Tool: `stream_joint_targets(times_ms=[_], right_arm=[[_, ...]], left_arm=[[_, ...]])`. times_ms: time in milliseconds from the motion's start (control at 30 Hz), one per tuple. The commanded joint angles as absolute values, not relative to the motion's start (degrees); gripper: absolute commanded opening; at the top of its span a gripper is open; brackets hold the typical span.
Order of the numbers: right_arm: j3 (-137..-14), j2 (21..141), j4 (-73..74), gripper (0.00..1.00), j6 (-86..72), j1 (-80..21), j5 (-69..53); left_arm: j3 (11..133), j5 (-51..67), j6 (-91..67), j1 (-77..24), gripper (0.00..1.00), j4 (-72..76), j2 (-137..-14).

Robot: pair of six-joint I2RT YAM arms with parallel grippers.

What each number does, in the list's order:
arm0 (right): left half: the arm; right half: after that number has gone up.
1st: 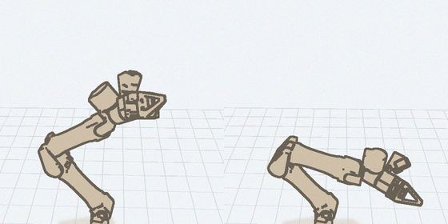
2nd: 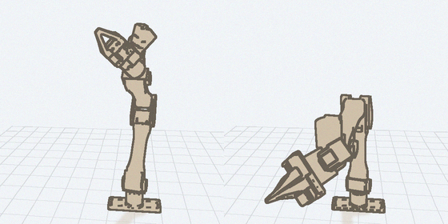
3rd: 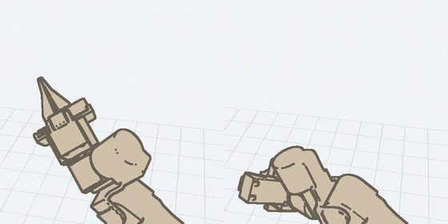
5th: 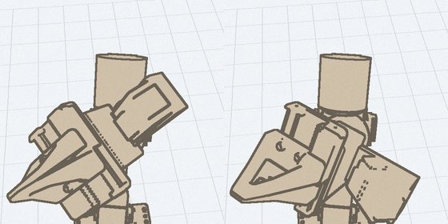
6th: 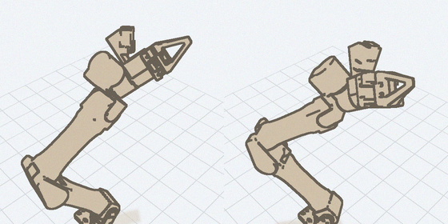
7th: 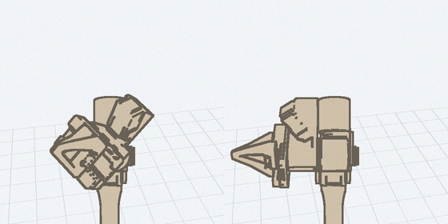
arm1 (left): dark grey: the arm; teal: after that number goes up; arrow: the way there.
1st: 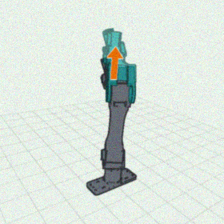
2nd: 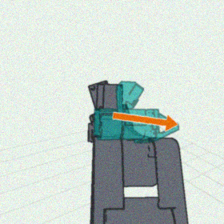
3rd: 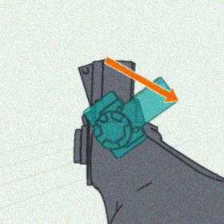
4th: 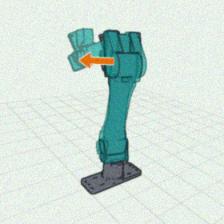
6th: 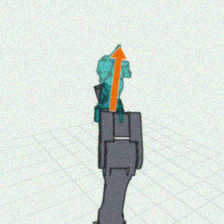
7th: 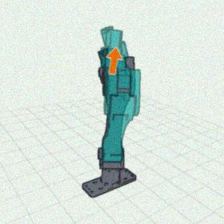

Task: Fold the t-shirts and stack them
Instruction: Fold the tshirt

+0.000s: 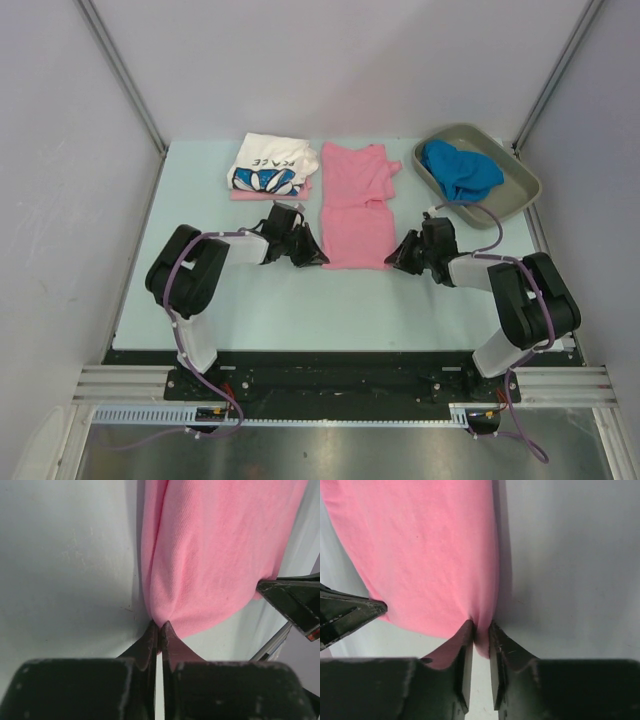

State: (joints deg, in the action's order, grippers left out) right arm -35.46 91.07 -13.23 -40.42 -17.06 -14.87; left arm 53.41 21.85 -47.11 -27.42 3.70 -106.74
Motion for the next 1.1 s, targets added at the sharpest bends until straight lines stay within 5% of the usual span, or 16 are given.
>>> stream_joint_targets(times_ms=[0, 33, 367, 633, 867, 1067], right_arm=[[-35.16, 92.55, -11.34, 0.12, -40.34, -17.4, -14.77], [-35.16, 92.64, -11.34, 0.0, -40.25, -17.4, -14.68], [-31.03, 83.42, -5.21, 0.0, -39.03, -21.61, -10.29], [-22.43, 59.73, 5.97, 0.0, -43.32, -32.95, -0.53], [-20.57, 39.77, 23.61, 0.0, -51.14, -48.23, 11.85], [-21.18, 34.63, 30.84, 0.0, -62.04, -67.21, 24.15]], left_arm=[[51.51, 20.92, -45.97, -28.48, 0.0, -0.88, -108.46], [51.16, 20.83, -45.97, -28.48, 0.01, -0.44, -107.85], [40.97, 19.95, -47.72, -30.49, 0.0, 3.16, -98.11], [27.01, 15.82, -52.82, -38.23, 0.0, 5.71, -85.09], [19.78, 8.63, -59.66, -46.92, 0.0, 0.45, -67.96], [18.19, 2.38, -65.39, -55.1, 0.0, -10.36, -50.4]])
